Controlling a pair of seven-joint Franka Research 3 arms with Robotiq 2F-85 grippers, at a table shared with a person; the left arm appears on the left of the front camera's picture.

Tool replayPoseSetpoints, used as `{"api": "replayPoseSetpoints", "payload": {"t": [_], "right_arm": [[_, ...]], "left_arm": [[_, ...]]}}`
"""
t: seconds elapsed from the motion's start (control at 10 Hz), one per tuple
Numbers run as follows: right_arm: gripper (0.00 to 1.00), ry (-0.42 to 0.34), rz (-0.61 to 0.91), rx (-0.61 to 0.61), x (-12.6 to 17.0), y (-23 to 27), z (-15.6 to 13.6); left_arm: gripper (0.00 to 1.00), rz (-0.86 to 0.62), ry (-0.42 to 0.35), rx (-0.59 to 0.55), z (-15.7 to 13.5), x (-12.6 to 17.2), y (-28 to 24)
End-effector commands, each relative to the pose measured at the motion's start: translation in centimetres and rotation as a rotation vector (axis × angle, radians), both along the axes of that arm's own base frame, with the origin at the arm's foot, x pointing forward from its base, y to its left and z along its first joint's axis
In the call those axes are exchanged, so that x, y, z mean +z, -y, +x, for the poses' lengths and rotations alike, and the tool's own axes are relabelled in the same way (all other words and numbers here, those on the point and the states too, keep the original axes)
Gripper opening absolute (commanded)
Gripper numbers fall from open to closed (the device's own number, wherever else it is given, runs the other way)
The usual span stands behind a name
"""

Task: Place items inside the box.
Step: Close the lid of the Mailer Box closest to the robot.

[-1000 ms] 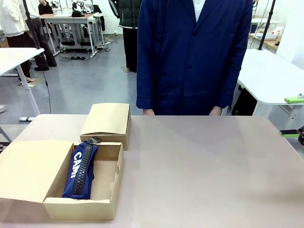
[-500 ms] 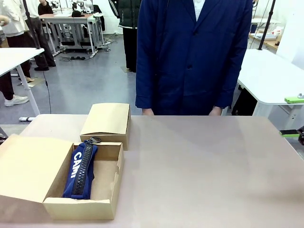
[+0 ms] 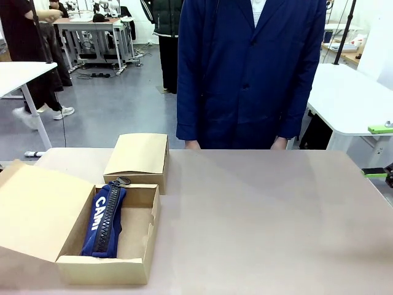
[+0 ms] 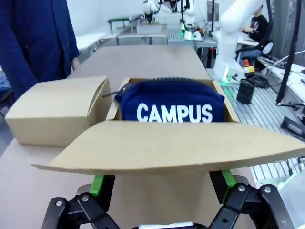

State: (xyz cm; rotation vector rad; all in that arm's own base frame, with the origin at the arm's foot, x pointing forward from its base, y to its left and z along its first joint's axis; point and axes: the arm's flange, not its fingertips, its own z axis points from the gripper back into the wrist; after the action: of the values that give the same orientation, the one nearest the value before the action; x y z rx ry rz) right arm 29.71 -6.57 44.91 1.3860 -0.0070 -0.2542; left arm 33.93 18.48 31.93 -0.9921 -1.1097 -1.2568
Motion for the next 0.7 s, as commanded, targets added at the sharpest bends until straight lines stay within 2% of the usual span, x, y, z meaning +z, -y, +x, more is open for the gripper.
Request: {"api": "replayPoseSetpoints", "payload": {"t": [0.0,0.3,0.6], "right_arm": [[1.0,-0.008,0.025,-0.009,0.6,-0.1,0.1],[1.0,-0.008,0.025,-0.009,0.6,-0.1,0.1],[1.0,-0.008,0.025,-0.009,0.6,-0.1,0.1]], "left_arm": [[1.0,-0.027,0.075,0.037,-2.3,1.6,2.2],[1.0,-0.02,0.13,0.003,-3.8,3.7,6.9],[1.0,-0.011,0.106,-0.057,-5.4,5.0,11.2]]}}
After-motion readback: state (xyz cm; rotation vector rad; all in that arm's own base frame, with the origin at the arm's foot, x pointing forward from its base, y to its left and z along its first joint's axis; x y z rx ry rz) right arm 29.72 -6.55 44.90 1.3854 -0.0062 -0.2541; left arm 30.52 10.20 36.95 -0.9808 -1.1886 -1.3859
